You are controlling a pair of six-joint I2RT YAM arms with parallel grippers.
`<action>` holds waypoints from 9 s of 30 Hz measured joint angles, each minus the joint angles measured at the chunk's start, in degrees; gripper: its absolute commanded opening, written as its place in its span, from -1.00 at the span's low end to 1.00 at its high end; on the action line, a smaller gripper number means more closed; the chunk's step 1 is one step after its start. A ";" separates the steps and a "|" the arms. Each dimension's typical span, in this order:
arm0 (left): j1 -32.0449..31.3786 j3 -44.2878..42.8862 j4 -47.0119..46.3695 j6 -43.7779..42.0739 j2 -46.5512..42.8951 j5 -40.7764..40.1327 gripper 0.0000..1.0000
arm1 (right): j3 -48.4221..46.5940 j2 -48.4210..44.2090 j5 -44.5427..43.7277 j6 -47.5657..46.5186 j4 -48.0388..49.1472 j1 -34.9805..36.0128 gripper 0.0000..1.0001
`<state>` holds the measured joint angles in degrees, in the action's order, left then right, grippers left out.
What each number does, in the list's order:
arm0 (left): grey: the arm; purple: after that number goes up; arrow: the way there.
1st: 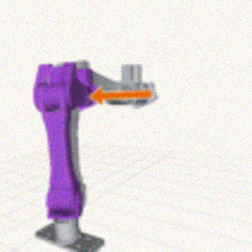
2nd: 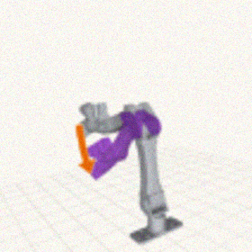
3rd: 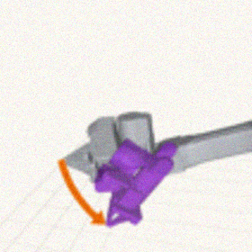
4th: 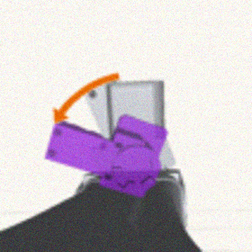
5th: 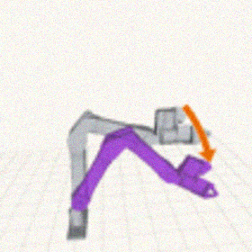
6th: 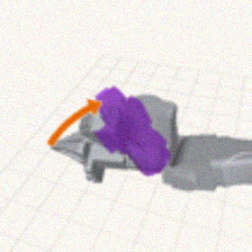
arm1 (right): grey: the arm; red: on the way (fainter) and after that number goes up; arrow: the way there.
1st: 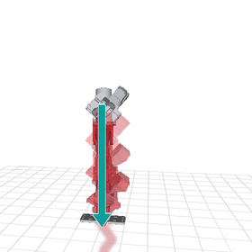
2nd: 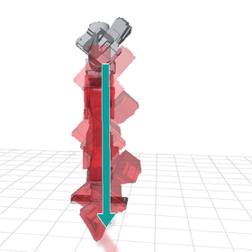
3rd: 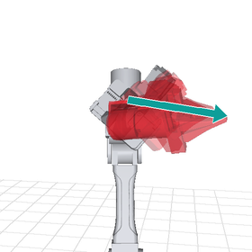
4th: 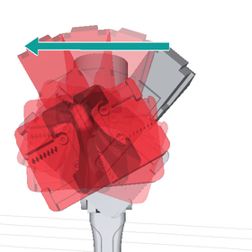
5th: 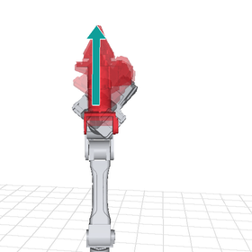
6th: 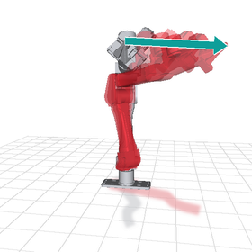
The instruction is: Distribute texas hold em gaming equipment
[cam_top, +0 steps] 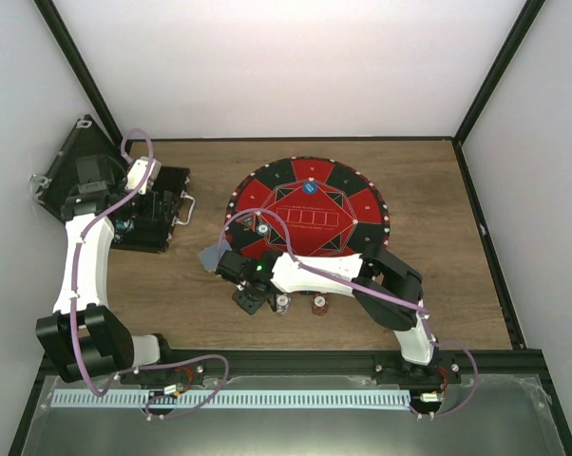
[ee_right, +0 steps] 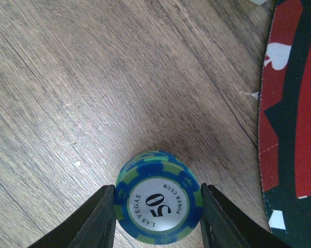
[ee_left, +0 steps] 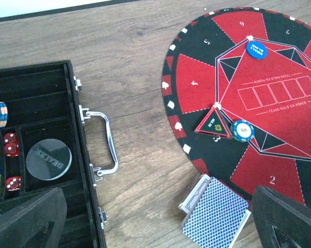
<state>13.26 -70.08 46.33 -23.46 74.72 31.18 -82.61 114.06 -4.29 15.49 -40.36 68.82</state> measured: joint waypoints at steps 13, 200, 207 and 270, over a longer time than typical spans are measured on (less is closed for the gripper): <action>0.00 -0.09 0.04 0.02 0.00 -0.02 1.00 | 0.00 -0.57 -0.07 0.02 -0.07 -0.90 -0.94; 0.26 -0.13 2.71 -1.29 -0.81 1.03 1.00 | 22.86 -17.86 -6.93 4.31 3.06 -26.51 -0.72; 0.26 -0.17 2.91 -1.53 -0.87 1.05 1.00 | 26.91 -19.19 -6.58 5.92 4.76 -29.00 -0.71; 0.26 -0.85 2.93 -1.92 -0.87 1.40 1.00 | 17.33 -15.85 -0.52 8.83 0.66 -3.80 0.30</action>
<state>13.52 -70.94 49.25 -25.39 73.84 32.58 -65.28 98.21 -4.82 24.32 -39.70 65.01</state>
